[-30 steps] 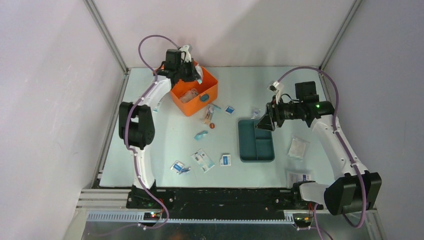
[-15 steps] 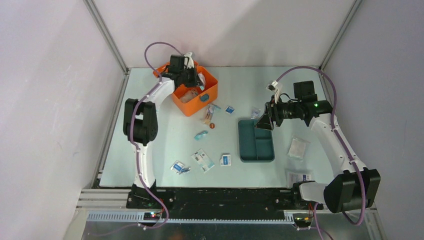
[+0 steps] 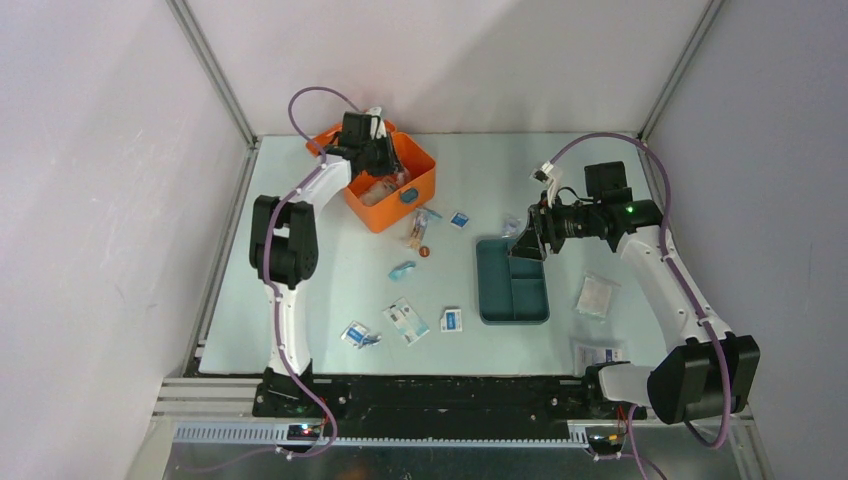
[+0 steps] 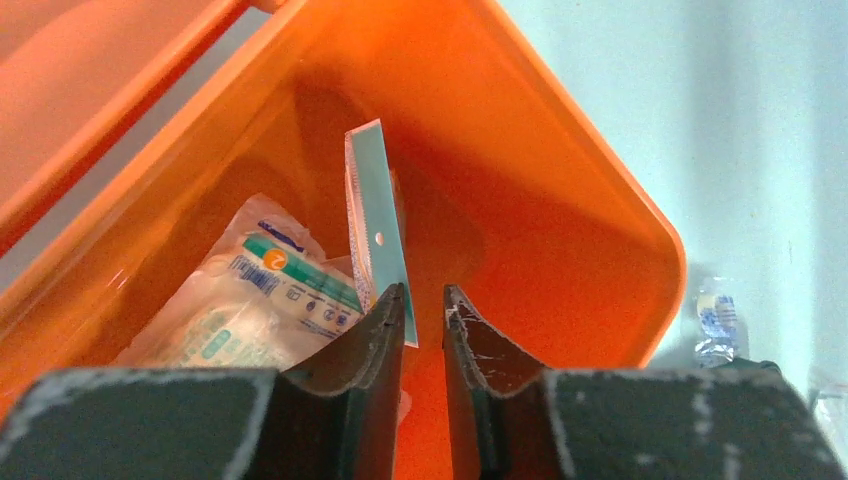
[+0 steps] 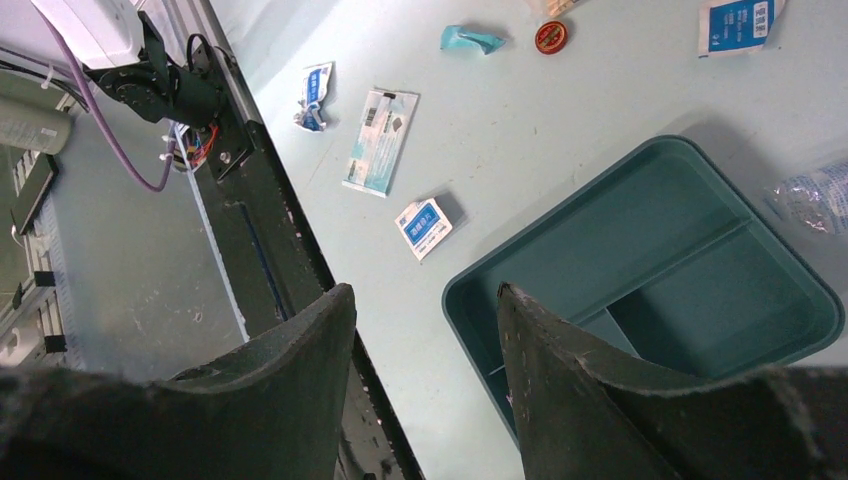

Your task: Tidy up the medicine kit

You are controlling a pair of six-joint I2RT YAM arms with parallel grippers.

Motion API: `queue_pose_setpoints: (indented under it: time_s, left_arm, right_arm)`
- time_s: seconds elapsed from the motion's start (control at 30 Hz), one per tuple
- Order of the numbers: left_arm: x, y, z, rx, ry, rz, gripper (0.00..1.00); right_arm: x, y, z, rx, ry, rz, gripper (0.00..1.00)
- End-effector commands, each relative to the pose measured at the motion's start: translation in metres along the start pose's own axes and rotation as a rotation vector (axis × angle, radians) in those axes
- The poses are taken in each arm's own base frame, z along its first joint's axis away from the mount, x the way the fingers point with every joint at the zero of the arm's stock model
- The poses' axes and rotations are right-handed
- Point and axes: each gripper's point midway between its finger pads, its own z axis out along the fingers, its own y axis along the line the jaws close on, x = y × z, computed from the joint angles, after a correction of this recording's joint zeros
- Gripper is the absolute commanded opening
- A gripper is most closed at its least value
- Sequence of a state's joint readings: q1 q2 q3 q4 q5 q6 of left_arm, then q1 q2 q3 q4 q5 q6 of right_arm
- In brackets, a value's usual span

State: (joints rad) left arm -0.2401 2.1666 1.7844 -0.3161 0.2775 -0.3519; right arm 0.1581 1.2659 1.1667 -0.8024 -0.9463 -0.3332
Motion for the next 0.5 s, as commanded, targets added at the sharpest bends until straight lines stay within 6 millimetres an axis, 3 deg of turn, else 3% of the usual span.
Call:
queue_pose_setpoints:
  time_s: [0.0,0.17,0.37,0.47]
  left_arm:
    - [-0.028,0.002,-0.009,-0.067,-0.081,0.0,0.27]
    - [-0.039,0.011,-0.034,-0.154,-0.125,0.046,0.31]
    - [-0.059,0.013,-0.089,-0.248,-0.213,0.172,0.41]
    - [-0.063,0.005,-0.119,-0.24,-0.241,0.244,0.46]
  right_arm:
    - [-0.003,0.0,0.0,0.01,-0.006,-0.017,0.59]
    - [-0.003,-0.013,-0.003,0.097,0.001,-0.011,0.58]
    - [-0.004,-0.042,-0.013,0.253,0.0,0.014,0.58]
    - [-0.005,-0.056,-0.015,0.31,-0.008,0.016,0.58]
